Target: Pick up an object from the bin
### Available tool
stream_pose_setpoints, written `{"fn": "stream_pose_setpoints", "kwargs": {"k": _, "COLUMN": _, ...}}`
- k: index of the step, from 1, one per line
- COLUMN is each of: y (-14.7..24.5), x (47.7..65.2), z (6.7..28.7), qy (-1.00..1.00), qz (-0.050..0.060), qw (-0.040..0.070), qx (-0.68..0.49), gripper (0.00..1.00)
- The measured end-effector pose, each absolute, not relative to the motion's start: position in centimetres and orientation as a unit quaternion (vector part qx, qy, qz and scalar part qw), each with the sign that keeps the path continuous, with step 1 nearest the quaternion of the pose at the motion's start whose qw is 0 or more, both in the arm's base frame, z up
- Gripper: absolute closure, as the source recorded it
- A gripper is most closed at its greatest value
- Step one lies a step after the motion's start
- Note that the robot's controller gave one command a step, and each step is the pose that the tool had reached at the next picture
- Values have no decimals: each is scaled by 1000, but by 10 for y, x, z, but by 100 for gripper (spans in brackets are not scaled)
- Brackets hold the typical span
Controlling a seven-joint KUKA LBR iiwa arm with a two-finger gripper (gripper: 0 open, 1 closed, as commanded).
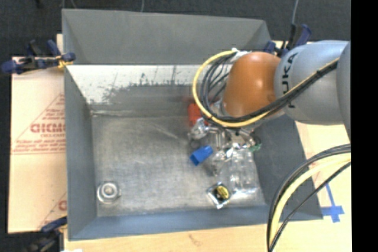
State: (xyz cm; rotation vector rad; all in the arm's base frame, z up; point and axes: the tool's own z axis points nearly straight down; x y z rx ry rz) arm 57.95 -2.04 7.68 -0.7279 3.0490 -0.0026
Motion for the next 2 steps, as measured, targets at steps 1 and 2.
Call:
{"fn": "stream_pose_setpoints", "kwargs": {"k": 1, "y": -20, "x": 582, "z": 79, "qy": 973, "qz": -1, "qw": 8, "qx": -232, "gripper": 100}}
{"fn": "stream_pose_setpoints", "kwargs": {"k": 2, "y": -21, "x": 583, "z": 94, "qy": 973, "qz": -1, "qw": 3, "qx": -230, "gripper": 100}}
